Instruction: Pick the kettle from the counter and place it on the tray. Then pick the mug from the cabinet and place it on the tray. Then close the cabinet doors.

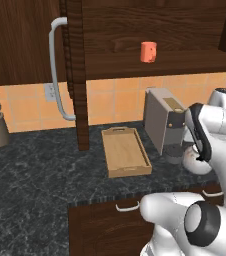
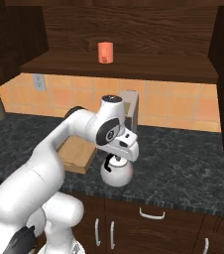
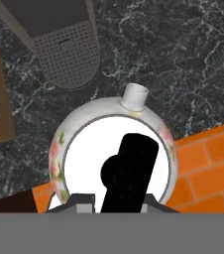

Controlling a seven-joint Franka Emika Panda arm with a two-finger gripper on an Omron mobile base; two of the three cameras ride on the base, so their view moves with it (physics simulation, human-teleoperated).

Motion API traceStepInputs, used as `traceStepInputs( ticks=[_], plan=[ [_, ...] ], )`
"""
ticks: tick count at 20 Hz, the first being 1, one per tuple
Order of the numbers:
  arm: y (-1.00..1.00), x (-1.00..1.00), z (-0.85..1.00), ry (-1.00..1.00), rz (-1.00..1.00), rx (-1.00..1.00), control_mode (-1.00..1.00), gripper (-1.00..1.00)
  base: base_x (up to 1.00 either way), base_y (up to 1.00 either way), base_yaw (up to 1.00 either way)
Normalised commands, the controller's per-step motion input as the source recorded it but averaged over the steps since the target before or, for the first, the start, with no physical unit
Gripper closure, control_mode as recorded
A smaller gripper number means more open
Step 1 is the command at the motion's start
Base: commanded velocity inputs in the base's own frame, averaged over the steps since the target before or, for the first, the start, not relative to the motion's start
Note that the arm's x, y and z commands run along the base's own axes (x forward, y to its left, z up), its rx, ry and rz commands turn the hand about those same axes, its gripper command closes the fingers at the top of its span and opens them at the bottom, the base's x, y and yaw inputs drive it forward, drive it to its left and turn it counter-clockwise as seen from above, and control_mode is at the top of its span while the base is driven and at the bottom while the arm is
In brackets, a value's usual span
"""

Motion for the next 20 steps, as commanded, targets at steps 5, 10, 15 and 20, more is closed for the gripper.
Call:
traceStepInputs(
  ticks=[5, 10, 15, 20],
  plan=[
    [0.97, 0.00, 0.13, -0.17, 0.00, 0.00, -1.00, 1.00, 0.00, 0.00, 0.00],
    [1.00, 0.05, 0.10, -0.08, 0.00, 0.00, -1.00, 1.00, 0.00, 0.00, 0.00],
    [0.97, 0.22, 0.13, -0.01, 0.00, 0.00, -1.00, 1.00, 0.00, 0.00, 0.00],
    [0.93, 0.35, 0.12, -0.11, 0.00, 0.00, -1.00, 1.00, 0.00, 0.00, 0.00]
  ],
)
